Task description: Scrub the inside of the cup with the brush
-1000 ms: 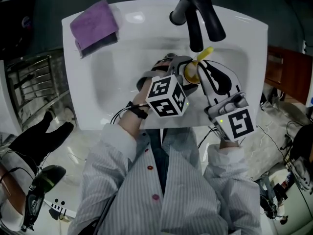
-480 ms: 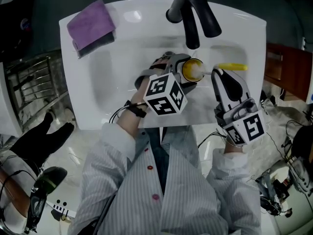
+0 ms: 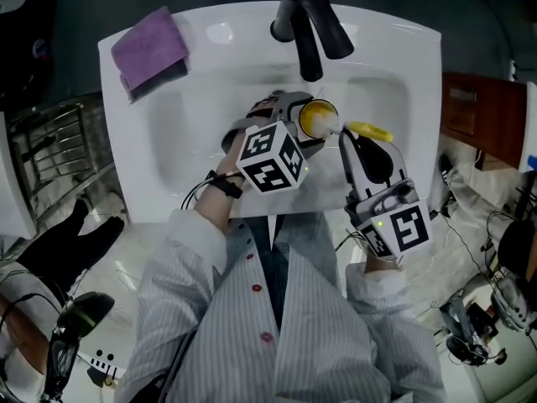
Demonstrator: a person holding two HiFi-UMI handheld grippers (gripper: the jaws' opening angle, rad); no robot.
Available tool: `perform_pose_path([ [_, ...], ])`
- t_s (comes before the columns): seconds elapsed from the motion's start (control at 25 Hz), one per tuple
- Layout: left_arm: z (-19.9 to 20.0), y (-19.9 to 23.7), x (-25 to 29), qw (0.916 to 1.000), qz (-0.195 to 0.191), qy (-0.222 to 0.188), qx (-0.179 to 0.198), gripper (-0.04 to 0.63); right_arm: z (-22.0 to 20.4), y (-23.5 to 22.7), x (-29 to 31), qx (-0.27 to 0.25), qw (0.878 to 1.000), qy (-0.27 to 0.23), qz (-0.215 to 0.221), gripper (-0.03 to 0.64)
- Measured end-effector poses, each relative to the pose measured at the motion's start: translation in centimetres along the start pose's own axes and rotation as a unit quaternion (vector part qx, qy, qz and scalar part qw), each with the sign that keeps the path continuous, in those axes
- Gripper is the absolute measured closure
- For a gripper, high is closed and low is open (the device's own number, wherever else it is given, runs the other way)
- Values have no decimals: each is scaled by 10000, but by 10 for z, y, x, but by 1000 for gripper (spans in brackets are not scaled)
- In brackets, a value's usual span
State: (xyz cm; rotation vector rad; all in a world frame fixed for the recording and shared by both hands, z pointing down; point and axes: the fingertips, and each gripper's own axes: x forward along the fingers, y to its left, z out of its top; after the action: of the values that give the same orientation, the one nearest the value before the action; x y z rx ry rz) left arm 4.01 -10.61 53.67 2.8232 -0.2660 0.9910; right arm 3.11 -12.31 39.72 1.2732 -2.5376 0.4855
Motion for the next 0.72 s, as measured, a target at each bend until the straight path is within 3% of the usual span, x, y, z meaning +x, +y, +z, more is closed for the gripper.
perform_pose_path([
  [0.48,0,3,-5,9991,298,316,33,224,31,-20,-25,429,9985,-326,-102,560],
  [0.72,14,4,-31,9977,583,206,-277,224,55,-27,-36,550,9970,-548,6,560],
])
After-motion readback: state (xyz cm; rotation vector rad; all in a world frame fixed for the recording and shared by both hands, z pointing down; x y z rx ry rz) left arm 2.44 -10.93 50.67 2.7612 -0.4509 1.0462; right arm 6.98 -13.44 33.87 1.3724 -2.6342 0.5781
